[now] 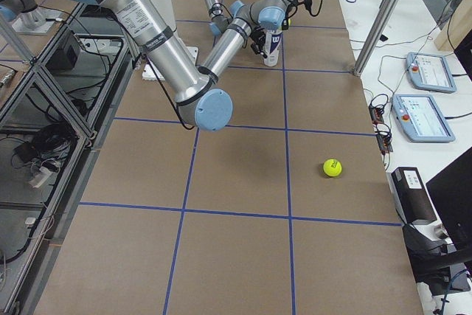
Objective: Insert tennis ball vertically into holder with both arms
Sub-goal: 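Carry the ball with the right gripper over the can's open top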
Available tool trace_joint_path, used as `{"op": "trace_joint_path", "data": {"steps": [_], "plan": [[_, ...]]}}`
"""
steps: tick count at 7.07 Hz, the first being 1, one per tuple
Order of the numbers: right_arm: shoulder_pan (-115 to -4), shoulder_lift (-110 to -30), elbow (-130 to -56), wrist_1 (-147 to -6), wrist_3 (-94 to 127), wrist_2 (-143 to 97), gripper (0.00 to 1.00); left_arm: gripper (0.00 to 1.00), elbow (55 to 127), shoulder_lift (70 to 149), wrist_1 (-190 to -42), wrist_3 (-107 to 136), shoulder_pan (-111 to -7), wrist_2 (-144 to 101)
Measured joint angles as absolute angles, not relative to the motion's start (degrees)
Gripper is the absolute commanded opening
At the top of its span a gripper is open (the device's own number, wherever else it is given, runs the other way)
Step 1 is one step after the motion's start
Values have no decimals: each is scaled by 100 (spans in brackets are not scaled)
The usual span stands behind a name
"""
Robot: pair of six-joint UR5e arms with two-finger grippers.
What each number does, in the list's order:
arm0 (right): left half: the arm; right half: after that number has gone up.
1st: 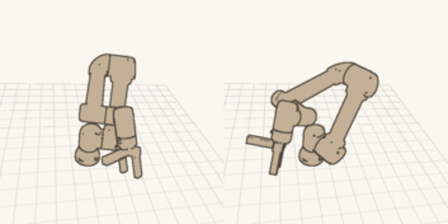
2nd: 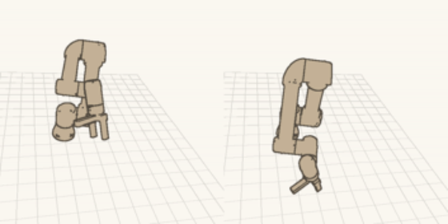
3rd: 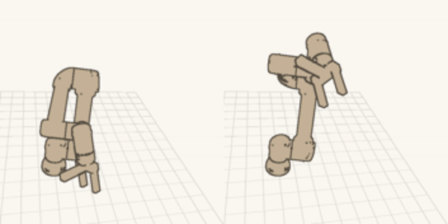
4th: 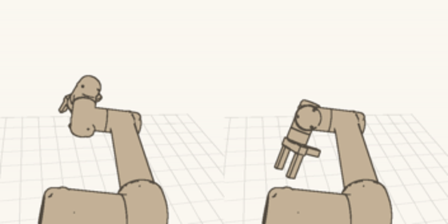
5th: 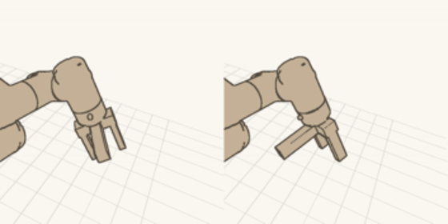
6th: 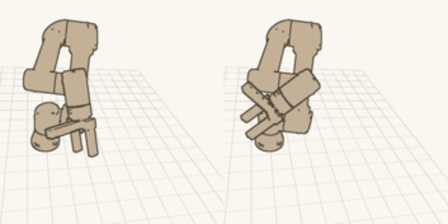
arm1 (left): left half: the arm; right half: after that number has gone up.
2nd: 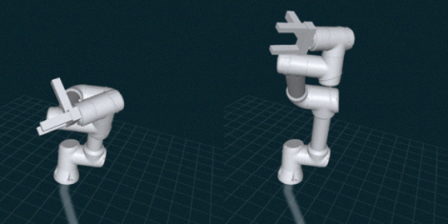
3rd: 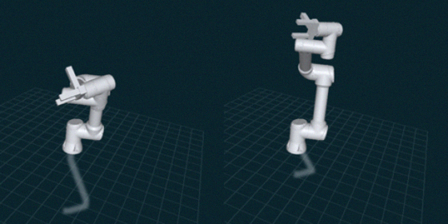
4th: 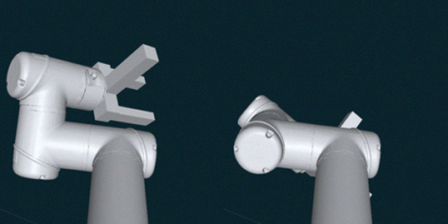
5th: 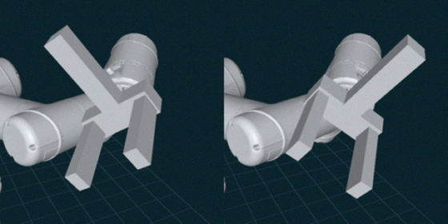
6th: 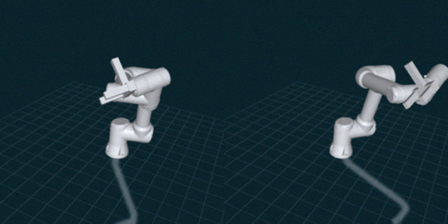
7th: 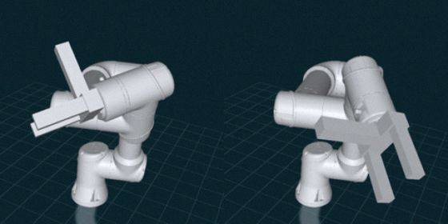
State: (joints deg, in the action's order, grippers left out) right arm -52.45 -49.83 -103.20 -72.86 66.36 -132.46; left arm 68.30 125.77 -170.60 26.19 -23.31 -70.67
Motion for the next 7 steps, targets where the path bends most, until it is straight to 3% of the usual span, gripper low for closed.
{"op": "trace_joint_path", "data": {"steps": [7], "plan": [[-4376,-4552,-10100,-7353,6841,-12089,0,86,6821,12586,-17060,2613,-2331,-7066]]}}
